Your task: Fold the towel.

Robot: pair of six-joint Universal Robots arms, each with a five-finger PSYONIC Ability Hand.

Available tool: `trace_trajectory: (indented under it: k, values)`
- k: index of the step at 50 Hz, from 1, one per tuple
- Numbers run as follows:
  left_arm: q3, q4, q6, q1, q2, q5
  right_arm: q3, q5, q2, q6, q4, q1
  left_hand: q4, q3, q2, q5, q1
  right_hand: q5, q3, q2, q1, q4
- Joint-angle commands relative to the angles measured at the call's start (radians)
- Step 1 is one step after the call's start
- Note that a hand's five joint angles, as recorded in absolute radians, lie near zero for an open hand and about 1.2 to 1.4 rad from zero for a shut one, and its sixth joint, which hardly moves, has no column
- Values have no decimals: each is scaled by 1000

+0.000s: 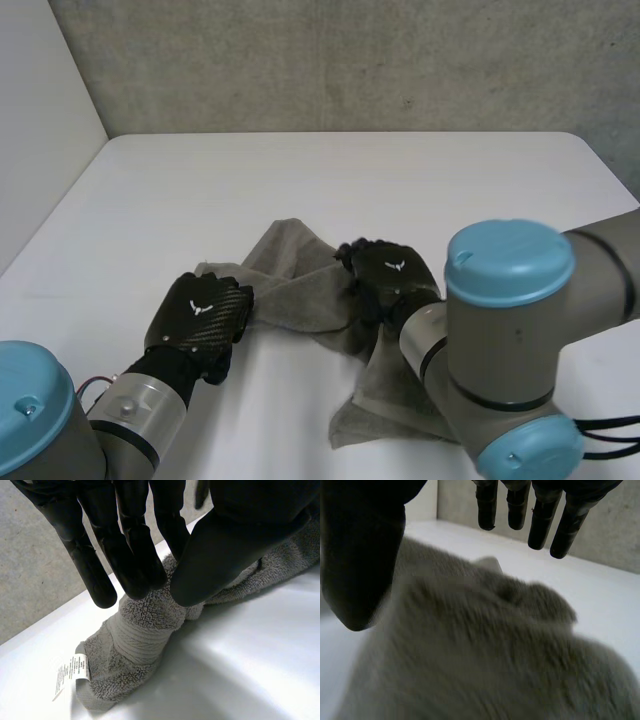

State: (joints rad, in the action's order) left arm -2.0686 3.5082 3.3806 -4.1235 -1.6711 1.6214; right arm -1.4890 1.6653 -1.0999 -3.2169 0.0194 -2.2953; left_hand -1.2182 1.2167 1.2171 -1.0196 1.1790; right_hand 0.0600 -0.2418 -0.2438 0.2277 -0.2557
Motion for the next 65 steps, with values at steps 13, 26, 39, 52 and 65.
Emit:
trace_trajectory:
  k: [13,26,39,52,65]
  values:
    - [82,2,-1,-41,31,-2,-263,57,-270,408,191,145,100,-99,-99,76,-61,-12,19,21,-5,33]
    - [341,-58,-3,-95,-79,-259,-372,-176,-296,399,137,373,115,-114,-114,91,-76,376,-369,-367,383,-355]
    - [743,-471,13,-97,-430,-272,-419,-268,-307,397,90,444,805,-804,-804,781,-766,865,-858,-856,872,-844]
    - [851,-614,147,-166,-579,-256,-451,-433,-302,445,-12,566,934,-933,-933,910,-895,1162,-1154,-1152,1169,-1141]
    - [909,-606,154,-166,-585,-255,-317,-490,-259,574,-21,591,-178,180,179,-202,217,1162,-1154,-1152,1169,-1141]
